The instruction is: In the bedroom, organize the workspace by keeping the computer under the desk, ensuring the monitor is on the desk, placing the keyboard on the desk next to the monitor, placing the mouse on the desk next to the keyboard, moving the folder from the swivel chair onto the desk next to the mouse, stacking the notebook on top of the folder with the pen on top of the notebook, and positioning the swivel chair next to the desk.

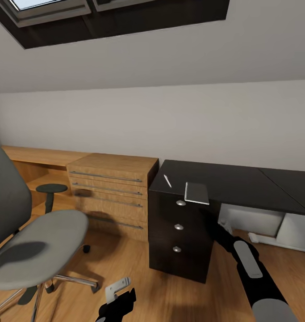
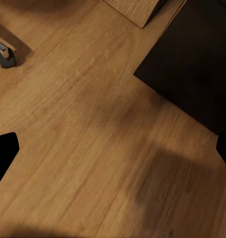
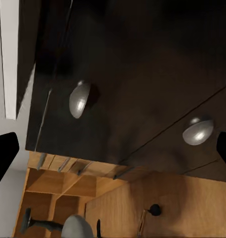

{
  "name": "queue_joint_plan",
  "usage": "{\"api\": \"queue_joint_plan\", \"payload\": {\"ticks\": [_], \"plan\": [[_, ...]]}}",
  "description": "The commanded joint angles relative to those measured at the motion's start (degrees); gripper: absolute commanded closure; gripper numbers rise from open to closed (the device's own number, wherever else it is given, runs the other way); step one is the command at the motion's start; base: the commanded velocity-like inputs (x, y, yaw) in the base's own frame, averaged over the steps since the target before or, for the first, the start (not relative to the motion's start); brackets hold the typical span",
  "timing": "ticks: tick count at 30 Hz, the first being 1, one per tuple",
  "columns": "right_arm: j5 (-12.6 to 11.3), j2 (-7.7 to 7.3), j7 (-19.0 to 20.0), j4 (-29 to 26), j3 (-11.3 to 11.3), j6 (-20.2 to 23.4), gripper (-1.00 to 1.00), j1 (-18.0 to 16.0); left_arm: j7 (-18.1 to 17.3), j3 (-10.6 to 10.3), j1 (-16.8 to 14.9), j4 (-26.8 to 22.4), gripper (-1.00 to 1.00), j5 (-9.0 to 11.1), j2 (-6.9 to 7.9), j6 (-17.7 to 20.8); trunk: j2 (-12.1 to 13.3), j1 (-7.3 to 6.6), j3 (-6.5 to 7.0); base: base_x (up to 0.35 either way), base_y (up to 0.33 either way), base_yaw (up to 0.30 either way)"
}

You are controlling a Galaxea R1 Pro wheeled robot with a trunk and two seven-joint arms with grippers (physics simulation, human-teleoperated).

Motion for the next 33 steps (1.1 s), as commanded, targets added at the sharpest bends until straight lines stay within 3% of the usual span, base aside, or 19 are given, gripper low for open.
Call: {"api": "queue_joint_plan", "payload": {"ticks": [1, 14, 33], "plan": [[-0.08, 0.02, 0.16, 0.53, -0.31, 0.27, -1.0, -0.05, 0.21, -0.19, -0.09, -0.07, -1.0, 0.45, 0.04, -0.4, -0.03, 0.0, -0.06, 0.08, 0.0, 0.0], [-0.15, 0.11, 0.26, 3.49, -0.88, -0.36, -1.0, -0.17, 0.12, -0.23, -0.09, -0.06, -1.0, 0.47, 0.04, -0.36, -0.03, 0.0, -0.06, 0.012, 0.0, 0.0], [-0.16, 0.11, 0.3, 3.42, -0.76, -0.36, -1.0, -0.18, 0.19, -0.24, -0.08, -0.06, -1.0, 0.51, 0.04, -0.36, 7.59, -4.17, 3.35, 0.0, 0.0, 0.0]]}}
